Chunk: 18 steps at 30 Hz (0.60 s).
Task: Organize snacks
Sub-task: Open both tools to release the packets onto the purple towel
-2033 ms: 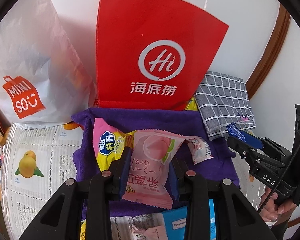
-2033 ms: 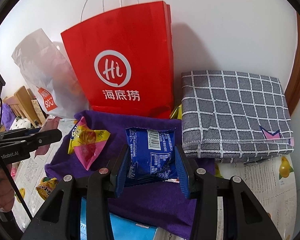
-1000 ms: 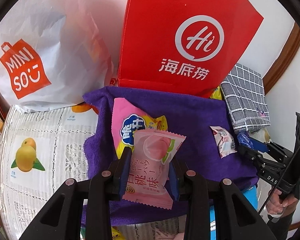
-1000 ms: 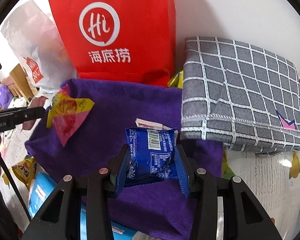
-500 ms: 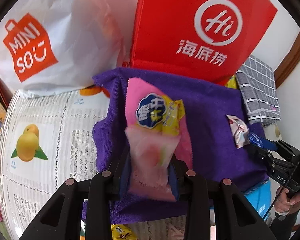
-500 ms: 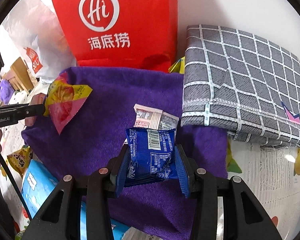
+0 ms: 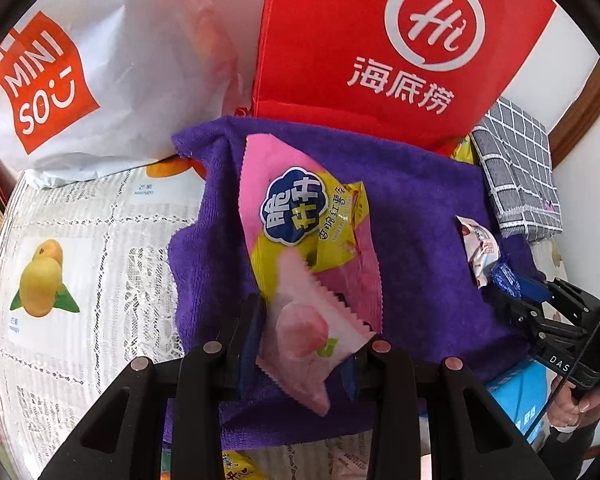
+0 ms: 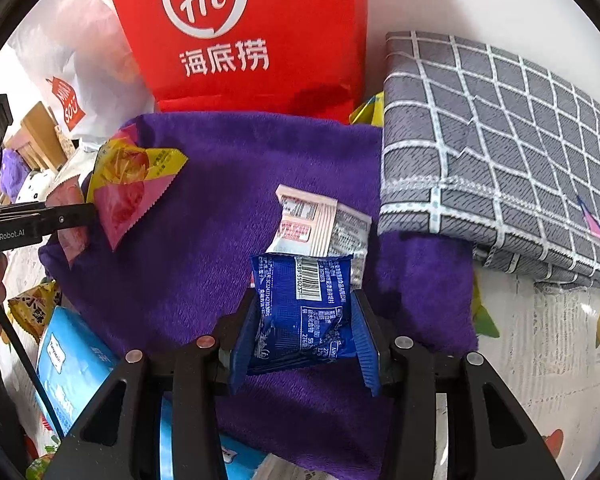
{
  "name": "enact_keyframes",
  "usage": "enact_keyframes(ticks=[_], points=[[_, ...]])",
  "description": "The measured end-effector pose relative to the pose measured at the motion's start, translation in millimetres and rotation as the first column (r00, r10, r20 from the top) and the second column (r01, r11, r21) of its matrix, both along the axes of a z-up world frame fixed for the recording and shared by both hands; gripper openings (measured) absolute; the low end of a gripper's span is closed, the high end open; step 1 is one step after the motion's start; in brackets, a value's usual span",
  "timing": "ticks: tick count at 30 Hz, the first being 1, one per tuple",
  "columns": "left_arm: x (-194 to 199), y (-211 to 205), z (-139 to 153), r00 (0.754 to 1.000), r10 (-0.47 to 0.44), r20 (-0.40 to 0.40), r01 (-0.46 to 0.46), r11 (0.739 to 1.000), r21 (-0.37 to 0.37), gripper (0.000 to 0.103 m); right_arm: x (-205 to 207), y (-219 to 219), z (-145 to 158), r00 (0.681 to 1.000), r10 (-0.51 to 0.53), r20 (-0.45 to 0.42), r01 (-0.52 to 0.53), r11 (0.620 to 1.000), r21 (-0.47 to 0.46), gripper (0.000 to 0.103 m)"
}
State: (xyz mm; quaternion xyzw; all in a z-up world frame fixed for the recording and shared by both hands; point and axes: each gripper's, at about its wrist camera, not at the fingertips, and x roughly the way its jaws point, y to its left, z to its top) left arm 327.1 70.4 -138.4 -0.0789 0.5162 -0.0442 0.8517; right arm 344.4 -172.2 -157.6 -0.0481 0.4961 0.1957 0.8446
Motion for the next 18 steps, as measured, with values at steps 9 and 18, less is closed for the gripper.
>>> enact_keyframes(ticks=[9, 18], points=[[-10.1, -6.3, 7.2, 1.0, -0.008, -0.01, 0.008, 1.0, 0.021, 0.06, -7.1, 0.1, 6.1, 1.0, -0.016, -0.012, 0.016, 1.0, 0.008, 0.058], [-36.8, -0.9, 37.2, 1.0, -0.004, 0.024, 0.004, 1.0, 0.025, 0.063, -31.7, -13.1, 43.4, 0.998, -0.059, 0.027, 0.057, 0.997, 0.057, 0.066]])
